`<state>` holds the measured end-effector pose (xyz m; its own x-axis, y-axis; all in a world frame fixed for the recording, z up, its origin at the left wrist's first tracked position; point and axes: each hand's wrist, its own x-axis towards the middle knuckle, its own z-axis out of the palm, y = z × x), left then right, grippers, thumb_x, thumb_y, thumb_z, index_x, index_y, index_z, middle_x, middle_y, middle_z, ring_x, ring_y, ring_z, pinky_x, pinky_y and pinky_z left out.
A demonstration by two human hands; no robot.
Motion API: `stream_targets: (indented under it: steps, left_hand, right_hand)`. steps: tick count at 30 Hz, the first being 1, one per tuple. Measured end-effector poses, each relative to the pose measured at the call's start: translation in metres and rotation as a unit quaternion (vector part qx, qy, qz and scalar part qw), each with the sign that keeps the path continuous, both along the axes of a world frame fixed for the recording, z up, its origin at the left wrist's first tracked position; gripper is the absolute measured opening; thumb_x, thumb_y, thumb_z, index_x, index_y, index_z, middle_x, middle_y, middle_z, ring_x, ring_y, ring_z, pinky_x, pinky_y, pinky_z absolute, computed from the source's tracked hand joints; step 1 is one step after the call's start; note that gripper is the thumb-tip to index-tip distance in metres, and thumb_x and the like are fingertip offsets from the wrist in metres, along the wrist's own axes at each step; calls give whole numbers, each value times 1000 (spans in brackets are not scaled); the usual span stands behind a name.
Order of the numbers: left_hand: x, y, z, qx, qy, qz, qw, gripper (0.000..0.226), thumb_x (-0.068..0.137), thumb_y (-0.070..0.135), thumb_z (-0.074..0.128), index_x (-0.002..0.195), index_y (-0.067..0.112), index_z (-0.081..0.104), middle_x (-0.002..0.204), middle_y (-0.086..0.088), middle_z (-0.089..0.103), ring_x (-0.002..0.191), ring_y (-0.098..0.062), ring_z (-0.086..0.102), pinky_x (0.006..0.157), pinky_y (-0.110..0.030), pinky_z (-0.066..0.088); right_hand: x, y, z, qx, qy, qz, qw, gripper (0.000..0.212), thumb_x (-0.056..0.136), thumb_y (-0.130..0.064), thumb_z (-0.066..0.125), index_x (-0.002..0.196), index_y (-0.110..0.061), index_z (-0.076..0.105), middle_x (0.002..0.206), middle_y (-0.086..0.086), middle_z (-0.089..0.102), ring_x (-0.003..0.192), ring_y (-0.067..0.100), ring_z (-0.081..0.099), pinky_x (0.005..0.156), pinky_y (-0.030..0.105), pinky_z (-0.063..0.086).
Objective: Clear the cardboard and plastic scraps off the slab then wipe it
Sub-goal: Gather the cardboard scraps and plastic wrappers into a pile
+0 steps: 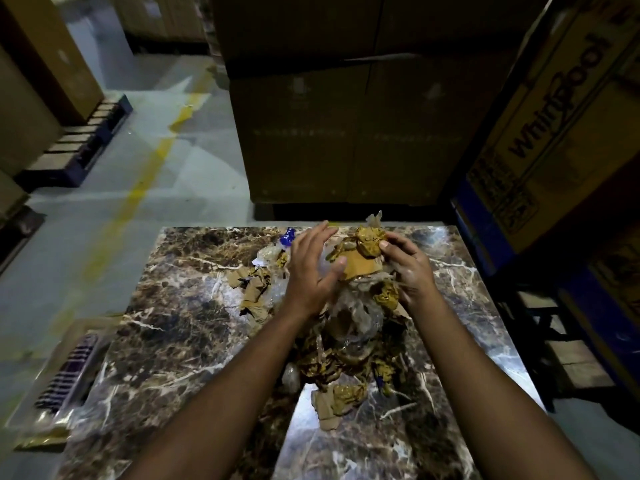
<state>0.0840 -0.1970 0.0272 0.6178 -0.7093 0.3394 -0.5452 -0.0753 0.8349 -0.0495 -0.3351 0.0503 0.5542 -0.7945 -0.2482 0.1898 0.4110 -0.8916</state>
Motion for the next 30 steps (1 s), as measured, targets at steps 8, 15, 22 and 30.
stream_targets:
  steps: [8,15,22,30]
  left_hand:
    - [-30,-14,5,-67,101,-34,992,61,91,59,48,143,28,48,140,0,51,125,-12,51,99,-32,48]
    - [-33,-15,8,-116,189,-18,975,45,91,44,56,136,47,49,129,6,60,115,-6,61,91,-28,55]
    - [-41,-14,9,-149,236,29,960,31,86,51,56,112,36,67,117,3,68,109,-9,63,89,-21,50]
    - [-41,-5,20,-188,245,36,950,8,80,33,65,77,28,70,82,-1,68,92,-35,65,77,-45,52]
  right_hand:
    - [16,25,14,60,-35,-26,997,19,92,-1,65,104,-15,67,96,7,75,85,24,73,74,38,61]
    - [30,55,8,136,-77,-36,987,46,92,-40,67,117,-1,68,114,23,71,103,39,70,92,50,56]
    - [44,65,18,106,-31,-77,991,41,80,-36,82,103,-7,65,95,17,70,82,31,71,75,39,58]
    - [39,82,25,117,-89,-59,987,21,101,-26,50,103,-12,65,97,14,65,86,24,67,79,36,57]
